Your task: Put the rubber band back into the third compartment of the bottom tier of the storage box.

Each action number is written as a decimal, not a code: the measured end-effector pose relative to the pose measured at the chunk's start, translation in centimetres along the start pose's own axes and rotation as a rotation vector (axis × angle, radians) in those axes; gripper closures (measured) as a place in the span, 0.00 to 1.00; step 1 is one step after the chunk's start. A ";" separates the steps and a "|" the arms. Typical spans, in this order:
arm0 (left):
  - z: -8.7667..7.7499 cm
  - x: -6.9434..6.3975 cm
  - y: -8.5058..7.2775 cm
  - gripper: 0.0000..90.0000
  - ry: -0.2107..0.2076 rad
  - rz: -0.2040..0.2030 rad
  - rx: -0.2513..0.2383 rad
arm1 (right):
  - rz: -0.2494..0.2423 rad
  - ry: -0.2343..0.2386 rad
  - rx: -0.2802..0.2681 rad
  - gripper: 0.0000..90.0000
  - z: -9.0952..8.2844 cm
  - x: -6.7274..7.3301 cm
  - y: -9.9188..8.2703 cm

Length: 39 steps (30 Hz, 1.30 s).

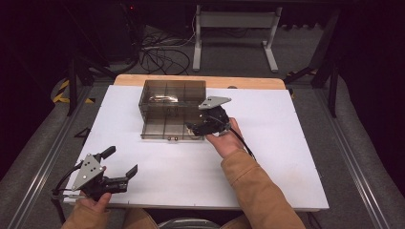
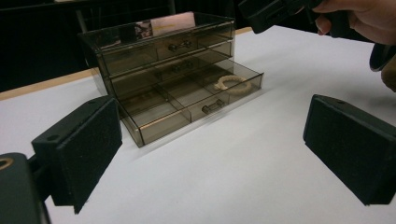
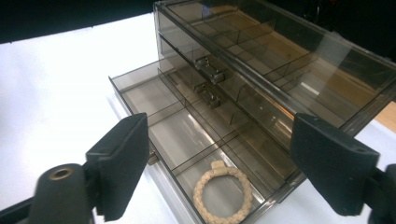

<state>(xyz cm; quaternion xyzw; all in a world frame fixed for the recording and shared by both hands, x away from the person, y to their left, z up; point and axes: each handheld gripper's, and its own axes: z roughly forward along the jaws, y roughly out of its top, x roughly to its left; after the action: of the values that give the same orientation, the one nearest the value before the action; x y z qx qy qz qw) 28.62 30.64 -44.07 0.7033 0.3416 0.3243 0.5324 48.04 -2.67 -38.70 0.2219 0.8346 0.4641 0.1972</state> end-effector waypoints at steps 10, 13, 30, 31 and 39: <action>-0.1 0.0 0.0 0.06 0.002 -0.004 0.001 | 0.025 0.001 -0.051 0.05 -2.7 -0.2 0.1; -0.1 0.0 0.0 0.06 0.004 -0.005 0.000 | 0.026 -0.005 -0.070 0.04 -3.8 -0.3 -0.2; -0.1 0.2 0.0 0.05 0.008 -0.010 -0.009 | 0.025 -0.047 -0.135 0.00 -8.8 -0.7 -2.9; -0.1 0.2 0.0 0.05 0.008 -0.009 -0.009 | 0.027 -0.047 -0.137 0.00 -9.1 -0.7 -3.1; -0.1 0.2 0.0 0.05 0.005 -0.005 -0.012 | 0.036 -0.056 -0.153 0.00 -11.2 -0.6 -4.7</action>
<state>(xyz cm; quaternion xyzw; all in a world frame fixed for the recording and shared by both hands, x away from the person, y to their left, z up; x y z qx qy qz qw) 28.63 30.87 -43.99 0.6985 0.3427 0.3269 0.5364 41.69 -12.91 -37.21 0.2342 0.7866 0.5236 0.2284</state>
